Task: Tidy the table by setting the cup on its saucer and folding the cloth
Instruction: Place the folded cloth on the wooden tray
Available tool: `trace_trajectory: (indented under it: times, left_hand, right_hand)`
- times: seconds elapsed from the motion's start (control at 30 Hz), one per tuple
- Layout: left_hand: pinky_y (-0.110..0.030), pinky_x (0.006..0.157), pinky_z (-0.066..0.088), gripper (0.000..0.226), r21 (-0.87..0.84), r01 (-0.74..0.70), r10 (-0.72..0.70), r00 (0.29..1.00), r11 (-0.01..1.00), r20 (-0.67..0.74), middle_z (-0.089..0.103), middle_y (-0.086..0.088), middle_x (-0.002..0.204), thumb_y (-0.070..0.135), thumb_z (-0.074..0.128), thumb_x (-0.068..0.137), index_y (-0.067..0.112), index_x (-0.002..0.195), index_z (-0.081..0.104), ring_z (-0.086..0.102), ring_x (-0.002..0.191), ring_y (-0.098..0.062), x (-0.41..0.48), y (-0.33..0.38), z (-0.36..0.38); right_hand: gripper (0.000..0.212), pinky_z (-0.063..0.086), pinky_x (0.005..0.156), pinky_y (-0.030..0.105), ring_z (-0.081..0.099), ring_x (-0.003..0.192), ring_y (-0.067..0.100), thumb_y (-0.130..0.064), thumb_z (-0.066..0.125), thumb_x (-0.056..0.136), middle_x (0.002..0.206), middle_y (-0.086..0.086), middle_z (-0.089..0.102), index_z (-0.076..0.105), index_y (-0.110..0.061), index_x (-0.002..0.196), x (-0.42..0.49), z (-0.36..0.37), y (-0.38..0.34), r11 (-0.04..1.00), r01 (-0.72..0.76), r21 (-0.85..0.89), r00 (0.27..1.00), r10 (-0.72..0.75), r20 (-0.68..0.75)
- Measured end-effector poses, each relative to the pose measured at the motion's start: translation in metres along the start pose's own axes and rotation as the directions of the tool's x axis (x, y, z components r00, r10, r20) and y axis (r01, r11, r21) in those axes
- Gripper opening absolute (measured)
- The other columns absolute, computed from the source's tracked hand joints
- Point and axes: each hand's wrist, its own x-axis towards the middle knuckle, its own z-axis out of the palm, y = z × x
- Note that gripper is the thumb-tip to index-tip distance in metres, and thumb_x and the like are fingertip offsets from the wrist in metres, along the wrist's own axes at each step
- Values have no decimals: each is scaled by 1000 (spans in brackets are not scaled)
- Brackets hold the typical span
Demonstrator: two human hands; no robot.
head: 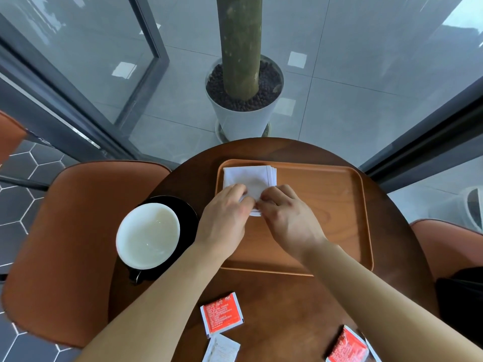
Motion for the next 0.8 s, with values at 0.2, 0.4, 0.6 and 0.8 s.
trace_trajectory:
  times: [0.2,0.4,0.6,0.8]
  left_hand:
    - [-31,92,54,22,-6,10,-10,1000,1000,8,63,-8,125,8,71,89,12,111,70,60,118,-23,5,0,-1]
    - [-32,88,56,21,-14,10,-10,1000,1000,2,65,-8,119,5,75,85,11,105,72,63,112,-24,7,-1,0]
    - [-34,84,57,21,-40,2,-3,1000,999,-14,67,-9,112,3,77,82,10,101,73,65,106,-26,6,-2,2]
    - [-35,86,57,20,-41,0,-1,1000,999,-21,66,-10,114,4,75,83,9,103,73,64,108,-26,6,-3,4]
  right_hand:
    - [19,57,57,43,57,94,31,4,71,83,100,9,67,76,-4,100,5,2,3,1000,5,7,1000,-5,-10]
    - [17,57,57,42,58,94,31,4,71,83,98,8,66,76,-5,96,7,3,4,1000,-4,13,1000,5,-26]
    - [13,57,59,41,58,92,31,1,73,85,97,7,67,77,-6,94,6,5,5,999,-14,39,998,16,-57]
    - [10,57,60,42,57,88,29,0,74,85,95,6,67,77,-7,90,5,7,5,998,-15,66,995,22,-100]
